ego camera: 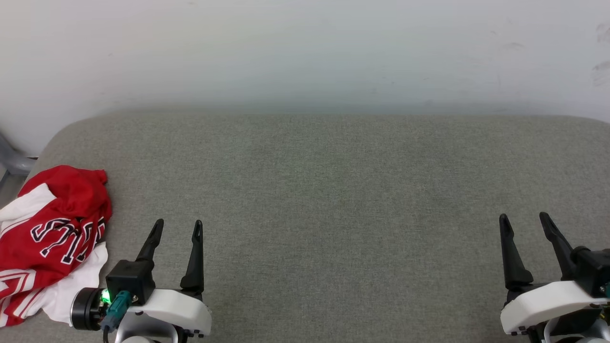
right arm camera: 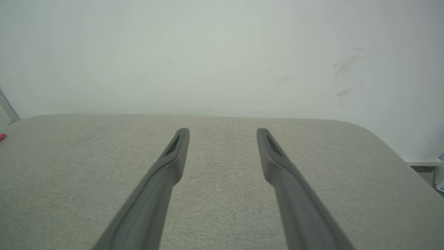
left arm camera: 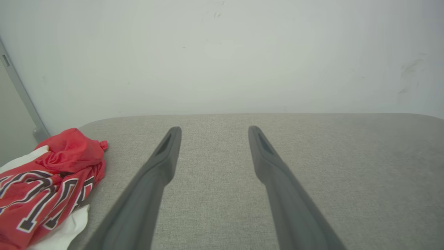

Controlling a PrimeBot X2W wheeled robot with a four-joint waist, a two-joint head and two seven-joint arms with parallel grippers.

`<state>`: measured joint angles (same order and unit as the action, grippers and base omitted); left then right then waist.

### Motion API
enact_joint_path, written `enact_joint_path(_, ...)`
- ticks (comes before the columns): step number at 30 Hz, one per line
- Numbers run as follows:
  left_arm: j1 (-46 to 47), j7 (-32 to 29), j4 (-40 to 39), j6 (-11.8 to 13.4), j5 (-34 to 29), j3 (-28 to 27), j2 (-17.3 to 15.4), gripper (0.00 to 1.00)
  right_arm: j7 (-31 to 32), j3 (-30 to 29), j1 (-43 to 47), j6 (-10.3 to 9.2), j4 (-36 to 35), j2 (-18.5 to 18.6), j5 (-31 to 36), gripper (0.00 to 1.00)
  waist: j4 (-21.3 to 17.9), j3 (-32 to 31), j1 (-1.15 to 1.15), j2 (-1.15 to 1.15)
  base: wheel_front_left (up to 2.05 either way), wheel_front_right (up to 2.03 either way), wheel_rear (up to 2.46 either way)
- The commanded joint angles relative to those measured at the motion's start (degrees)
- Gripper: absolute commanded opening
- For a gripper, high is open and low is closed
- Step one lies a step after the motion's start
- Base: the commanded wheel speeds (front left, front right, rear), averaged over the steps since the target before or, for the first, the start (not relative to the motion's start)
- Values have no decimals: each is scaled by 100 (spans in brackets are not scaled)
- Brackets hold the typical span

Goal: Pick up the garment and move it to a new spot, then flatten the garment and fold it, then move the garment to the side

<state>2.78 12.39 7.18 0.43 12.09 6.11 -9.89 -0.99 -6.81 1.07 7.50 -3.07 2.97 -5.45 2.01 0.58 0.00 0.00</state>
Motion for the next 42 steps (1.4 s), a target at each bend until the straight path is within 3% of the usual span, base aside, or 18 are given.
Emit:
enact_joint_path(1,49,70,-49,-7,-135,6,-17,100,-52,-19,-1,-2,-71,-12,139,100,17,0,0,0,0,0,0)
enact_joint_path(12,18,176,-3,-35,-280,-53,57,100,-116,-21,59,-2,-171,-12,406,100,329,-2,0,0,0,0,0)
enact_joint_path(31,38,283,51,42,-394,-434,196,100,-209,187,-25,-3,-188,-12,342,100,1929,37,0,0,0,0,0)
enact_joint_path(42,52,283,9,-51,-345,-629,292,100,-181,293,-110,-3,-236,-11,306,100,2566,108,0,0,0,0,0)
